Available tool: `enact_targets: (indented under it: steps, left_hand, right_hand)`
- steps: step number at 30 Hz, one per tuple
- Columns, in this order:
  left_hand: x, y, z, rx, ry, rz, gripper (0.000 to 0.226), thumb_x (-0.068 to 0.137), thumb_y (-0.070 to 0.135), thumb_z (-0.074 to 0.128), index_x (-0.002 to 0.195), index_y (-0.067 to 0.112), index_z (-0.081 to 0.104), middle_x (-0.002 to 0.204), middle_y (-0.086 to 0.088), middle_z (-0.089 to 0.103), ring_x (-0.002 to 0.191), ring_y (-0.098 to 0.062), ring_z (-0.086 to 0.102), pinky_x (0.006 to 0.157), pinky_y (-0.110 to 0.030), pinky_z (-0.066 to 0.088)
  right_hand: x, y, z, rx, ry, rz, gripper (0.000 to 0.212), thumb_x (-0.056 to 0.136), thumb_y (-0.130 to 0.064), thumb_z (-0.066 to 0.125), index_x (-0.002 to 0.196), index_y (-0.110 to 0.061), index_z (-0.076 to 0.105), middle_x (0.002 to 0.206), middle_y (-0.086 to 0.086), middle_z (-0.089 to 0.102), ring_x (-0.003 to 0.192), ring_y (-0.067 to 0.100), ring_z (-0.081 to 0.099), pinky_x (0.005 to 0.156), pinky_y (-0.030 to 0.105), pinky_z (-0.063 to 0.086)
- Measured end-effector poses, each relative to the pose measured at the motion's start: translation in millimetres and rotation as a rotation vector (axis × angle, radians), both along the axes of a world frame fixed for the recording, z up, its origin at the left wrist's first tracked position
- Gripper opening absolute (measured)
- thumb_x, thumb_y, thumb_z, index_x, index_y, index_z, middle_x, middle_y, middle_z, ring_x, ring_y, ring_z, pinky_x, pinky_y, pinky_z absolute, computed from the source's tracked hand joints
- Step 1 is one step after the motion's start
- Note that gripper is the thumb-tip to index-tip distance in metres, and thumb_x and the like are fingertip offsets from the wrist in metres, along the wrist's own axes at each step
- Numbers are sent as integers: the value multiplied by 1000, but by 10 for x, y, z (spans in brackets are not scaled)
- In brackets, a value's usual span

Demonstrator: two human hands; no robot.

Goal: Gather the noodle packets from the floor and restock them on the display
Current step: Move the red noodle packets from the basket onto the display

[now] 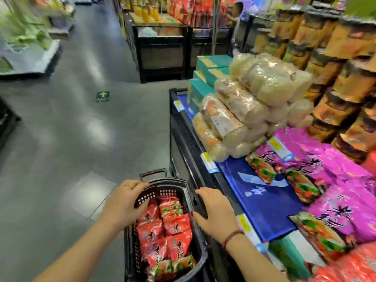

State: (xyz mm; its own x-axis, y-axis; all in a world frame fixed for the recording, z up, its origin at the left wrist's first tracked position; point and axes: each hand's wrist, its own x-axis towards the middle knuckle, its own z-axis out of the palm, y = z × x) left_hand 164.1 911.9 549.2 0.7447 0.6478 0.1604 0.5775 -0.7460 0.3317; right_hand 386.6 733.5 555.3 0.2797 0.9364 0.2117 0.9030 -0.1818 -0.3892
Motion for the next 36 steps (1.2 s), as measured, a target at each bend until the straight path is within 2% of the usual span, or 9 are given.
enact_targets:
  steps: [3,8,11,15,20,23,28,31,36]
  left_hand:
    - [-435,273,-158,-38,19,69,50,75,49,50,110,20,70,101,1,69,94,-26,64,71,-36,58]
    - [-813,469,-555,-110,47,139,56,78,53,50,113,14,69,106,-5,68,96,-31,63,77,-45,57]
    - [-882,413,-874,-230,32,212,64,75,59,47,122,19,65,116,-6,64,108,-29,59,84,-44,55]
    - [-906,211,-1427,-419,24,318,72,72,62,44,131,23,58,127,-2,58,120,-23,51,94,-38,48]
    - [-796,-118,-2299,-686,-60,415,71,70,57,54,130,19,58,125,-2,56,116,-21,54,99,-37,45]
    - [-632,-349,-2778,-875,-151,519,80,64,57,62,134,18,54,123,0,51,116,-16,50,103,-32,40]
    - [-394,-680,-3721,-1156,-163,664,79,62,47,79,133,42,45,127,14,50,123,-10,48,108,-35,39]
    - [-335,-864,-4237,-1272,-129,694,79,63,39,85,127,55,40,127,6,53,118,-7,52,107,-33,40]
    - [-260,-959,-4764,-1356,-105,730,89,49,47,84,121,67,34,130,-5,51,115,-21,57,104,-44,46]
  right_hand:
    - [-199,317,-244,-120,61,0,56,73,-36,70,124,-16,59,124,3,61,115,26,57,94,43,50]
    - [-392,658,-494,-258,198,-20,55,82,-35,67,132,-19,51,131,2,54,125,24,46,104,37,39]
    - [-403,772,-781,-349,305,-56,53,82,-33,69,129,-17,54,128,5,56,123,25,48,104,40,39]
    - [-336,828,-1346,-444,474,-116,43,81,-19,73,121,-21,60,122,3,59,121,22,50,100,30,37]
    - [-230,707,-2321,-621,633,-287,60,76,-25,76,131,-16,54,127,10,53,120,25,50,97,28,37]
    - [-207,578,-2901,-710,688,-351,61,80,-19,75,135,-18,50,128,11,51,106,23,53,90,24,38]
    - [-219,396,-3777,-794,781,-397,70,80,-16,76,141,-25,42,140,7,39,127,22,42,100,26,33]
    - [-228,296,-4191,-837,777,-432,78,77,-16,78,142,-31,38,142,11,33,109,17,43,94,19,31]
    - [-246,180,-4644,-812,855,-441,90,73,-9,76,140,-50,32,137,6,34,98,7,54,93,21,40]
